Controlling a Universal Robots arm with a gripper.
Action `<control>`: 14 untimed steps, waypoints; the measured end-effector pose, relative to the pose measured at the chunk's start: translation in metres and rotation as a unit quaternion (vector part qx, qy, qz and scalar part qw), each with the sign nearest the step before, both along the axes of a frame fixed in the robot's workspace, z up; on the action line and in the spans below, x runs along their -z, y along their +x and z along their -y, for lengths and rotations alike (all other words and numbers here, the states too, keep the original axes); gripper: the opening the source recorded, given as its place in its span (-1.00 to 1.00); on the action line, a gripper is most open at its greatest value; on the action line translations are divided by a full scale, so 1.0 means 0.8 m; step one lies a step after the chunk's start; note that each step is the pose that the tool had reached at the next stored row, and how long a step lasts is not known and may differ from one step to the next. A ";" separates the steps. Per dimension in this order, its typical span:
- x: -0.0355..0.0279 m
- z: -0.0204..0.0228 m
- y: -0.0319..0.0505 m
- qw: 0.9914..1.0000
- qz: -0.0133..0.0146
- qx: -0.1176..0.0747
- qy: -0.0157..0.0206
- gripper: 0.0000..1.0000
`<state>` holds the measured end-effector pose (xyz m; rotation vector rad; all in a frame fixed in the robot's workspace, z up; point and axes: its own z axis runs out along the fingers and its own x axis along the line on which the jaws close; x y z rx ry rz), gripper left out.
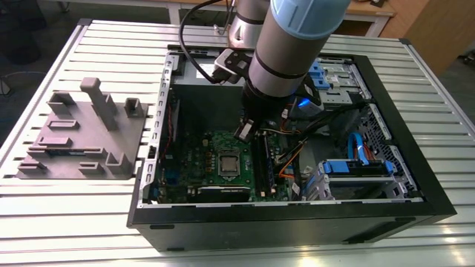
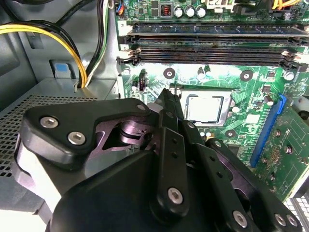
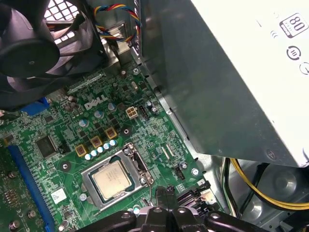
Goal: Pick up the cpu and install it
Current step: 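Install the first cpu locking lever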
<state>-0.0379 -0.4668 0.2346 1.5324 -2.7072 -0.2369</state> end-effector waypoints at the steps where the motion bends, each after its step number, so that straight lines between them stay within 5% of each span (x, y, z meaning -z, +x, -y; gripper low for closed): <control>1: 0.0000 0.0000 0.000 1.000 0.000 0.000 0.000 -0.80; 9: 0.0001 0.0003 0.000 1.000 0.000 -0.027 0.000 -0.80; 14: 0.0004 0.0072 0.000 0.999 0.000 -0.035 0.000 -0.80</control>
